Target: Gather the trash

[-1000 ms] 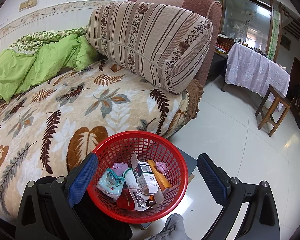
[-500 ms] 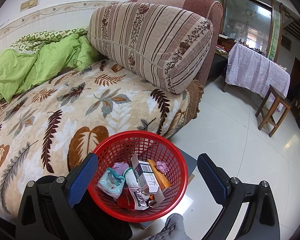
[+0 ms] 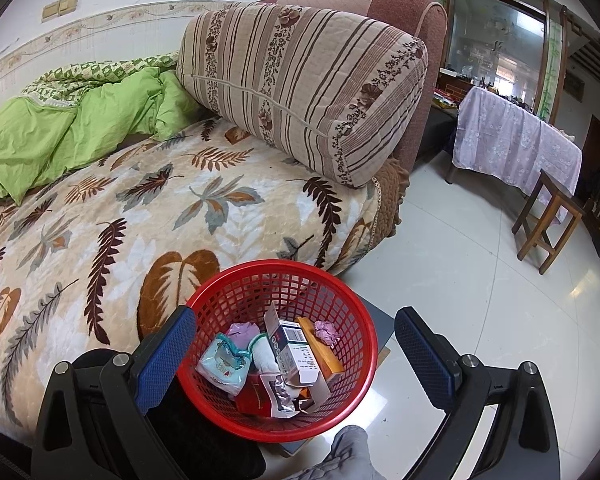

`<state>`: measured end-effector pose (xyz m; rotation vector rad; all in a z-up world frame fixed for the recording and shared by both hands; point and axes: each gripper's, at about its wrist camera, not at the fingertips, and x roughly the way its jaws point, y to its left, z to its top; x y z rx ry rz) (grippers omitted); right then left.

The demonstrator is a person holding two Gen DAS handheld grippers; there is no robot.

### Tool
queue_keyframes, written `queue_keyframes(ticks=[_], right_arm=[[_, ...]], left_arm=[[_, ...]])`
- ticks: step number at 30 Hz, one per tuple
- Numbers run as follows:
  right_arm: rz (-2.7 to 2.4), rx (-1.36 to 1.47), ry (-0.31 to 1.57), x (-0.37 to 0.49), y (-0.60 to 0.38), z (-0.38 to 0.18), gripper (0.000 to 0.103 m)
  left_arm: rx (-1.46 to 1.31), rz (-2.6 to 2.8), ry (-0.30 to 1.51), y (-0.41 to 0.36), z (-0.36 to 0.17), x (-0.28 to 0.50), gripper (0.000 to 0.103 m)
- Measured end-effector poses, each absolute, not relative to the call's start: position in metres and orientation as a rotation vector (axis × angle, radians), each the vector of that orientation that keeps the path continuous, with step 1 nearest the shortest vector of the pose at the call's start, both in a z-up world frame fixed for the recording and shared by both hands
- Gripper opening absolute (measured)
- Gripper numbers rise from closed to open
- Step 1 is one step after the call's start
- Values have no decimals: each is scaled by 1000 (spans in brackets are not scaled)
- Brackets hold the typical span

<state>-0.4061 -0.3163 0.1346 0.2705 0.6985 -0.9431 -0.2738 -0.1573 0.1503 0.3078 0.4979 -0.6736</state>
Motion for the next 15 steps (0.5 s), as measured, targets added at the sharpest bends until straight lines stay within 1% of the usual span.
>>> queue_keyframes(ticks=[8,15], right_arm=[[-923,265,710,-398,-314,133,100],[-858,230,730,-368,-312,135,100]], left_arm=[[303,-667,507,-157,152,-271,103],[272,-625,558,-144,145,-246,103]])
